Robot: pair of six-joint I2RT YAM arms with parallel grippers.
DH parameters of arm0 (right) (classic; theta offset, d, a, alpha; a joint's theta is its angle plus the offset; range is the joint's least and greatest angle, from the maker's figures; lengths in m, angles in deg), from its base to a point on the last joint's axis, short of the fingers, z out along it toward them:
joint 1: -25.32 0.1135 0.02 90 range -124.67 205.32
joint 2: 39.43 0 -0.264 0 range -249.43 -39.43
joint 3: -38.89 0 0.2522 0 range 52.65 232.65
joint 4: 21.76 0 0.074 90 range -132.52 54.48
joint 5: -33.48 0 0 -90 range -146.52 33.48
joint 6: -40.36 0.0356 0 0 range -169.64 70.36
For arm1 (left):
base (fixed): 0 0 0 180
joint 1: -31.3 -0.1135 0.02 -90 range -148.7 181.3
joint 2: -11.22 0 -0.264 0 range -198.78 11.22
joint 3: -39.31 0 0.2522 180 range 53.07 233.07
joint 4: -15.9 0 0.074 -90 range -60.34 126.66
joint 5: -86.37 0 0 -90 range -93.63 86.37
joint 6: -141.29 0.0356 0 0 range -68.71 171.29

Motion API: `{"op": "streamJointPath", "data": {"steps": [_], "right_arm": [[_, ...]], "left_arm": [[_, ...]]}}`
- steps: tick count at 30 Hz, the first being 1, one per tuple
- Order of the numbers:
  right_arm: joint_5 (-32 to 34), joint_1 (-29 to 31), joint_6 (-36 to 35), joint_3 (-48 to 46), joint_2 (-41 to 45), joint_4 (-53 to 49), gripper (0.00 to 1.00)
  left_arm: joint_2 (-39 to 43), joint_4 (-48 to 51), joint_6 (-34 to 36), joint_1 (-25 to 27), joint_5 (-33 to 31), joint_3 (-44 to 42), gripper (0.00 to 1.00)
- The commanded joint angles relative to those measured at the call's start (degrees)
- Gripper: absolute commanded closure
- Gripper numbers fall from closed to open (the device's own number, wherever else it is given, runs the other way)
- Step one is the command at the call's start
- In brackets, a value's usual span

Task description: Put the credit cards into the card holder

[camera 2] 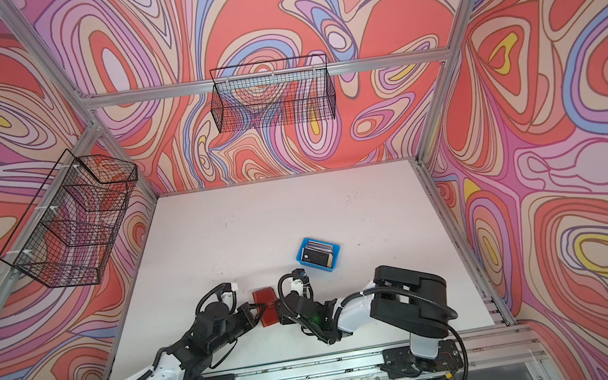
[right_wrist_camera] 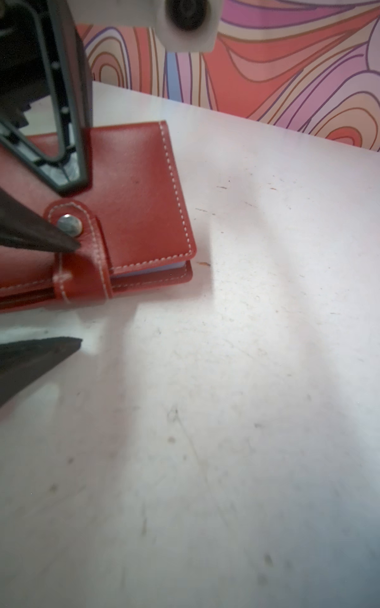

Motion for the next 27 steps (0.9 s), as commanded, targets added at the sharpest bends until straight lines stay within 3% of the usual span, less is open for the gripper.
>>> {"op": "streamJointPath", "data": {"steps": [1,7,12,16,20,27], "right_arm": [[7.39,0.43,-8.11,1.22,10.29,-9.18,0.53],[10.46,0.52,-21.88,5.76,19.01,-12.58,0.54],[6.64,1.67,-29.14,9.15,20.1,-11.4,0.59],[6.77,1.98,-28.9,11.2,17.09,-12.55,0.62],[12.22,1.97,-27.87,13.41,14.77,-16.84,0.62],[13.01,2.01,-28.6,14.55,13.57,-17.74,0.7]], "left_arm": [[4.29,9.77,3.89,0.29,-1.58,6.4,1.0],[6.78,22.79,10.96,0.19,-5.06,18.73,1.0],[2.55,27.17,15.23,0.18,-4.48,27.34,1.0],[0.29,25.83,15.8,0.18,-3.24,29.16,1.0],[-0.76,26.24,16.15,0.18,-1.17,30.97,1.0],[3.22,26.79,15.98,0.18,-1.57,30.2,1.0]]}}
